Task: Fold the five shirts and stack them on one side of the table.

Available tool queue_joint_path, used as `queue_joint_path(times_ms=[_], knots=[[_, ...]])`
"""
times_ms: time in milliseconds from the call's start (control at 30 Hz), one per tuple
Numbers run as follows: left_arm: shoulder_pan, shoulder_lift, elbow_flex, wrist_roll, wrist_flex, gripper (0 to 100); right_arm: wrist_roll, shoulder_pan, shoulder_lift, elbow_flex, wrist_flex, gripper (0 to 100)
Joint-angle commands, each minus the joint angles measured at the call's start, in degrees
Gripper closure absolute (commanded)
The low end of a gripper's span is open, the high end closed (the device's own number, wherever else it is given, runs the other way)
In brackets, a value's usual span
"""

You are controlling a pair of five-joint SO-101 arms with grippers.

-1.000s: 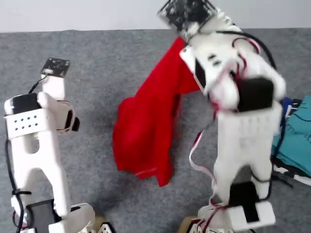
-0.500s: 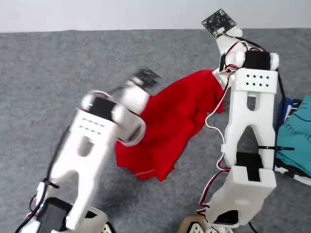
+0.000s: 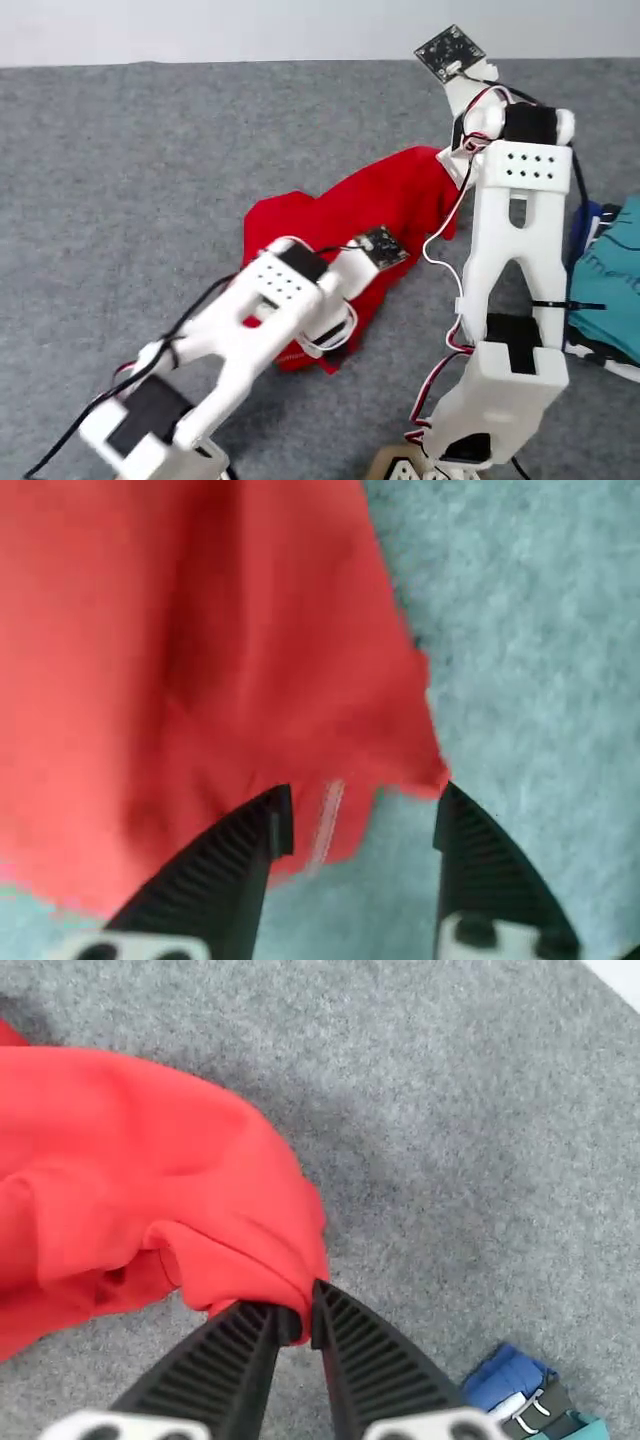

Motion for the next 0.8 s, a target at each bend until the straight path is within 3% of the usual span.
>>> queue_joint_path(times_ms=[0, 467, 767], knots=[[1.76, 4.4, -5.23, 2.11, -1.23, 76, 0.44, -0.48, -0.48, -0.26, 0.13, 98.9], [2.46, 16.09, -12.88, 3.52, -1.32, 77, 0.44, -0.4, -0.4, -0.26, -0.13, 98.9], [0.7, 15.91, -15.34, 1.49, 1.32, 90, 0.44, -0.22, -0.31, -0.26, -0.22, 98.9]])
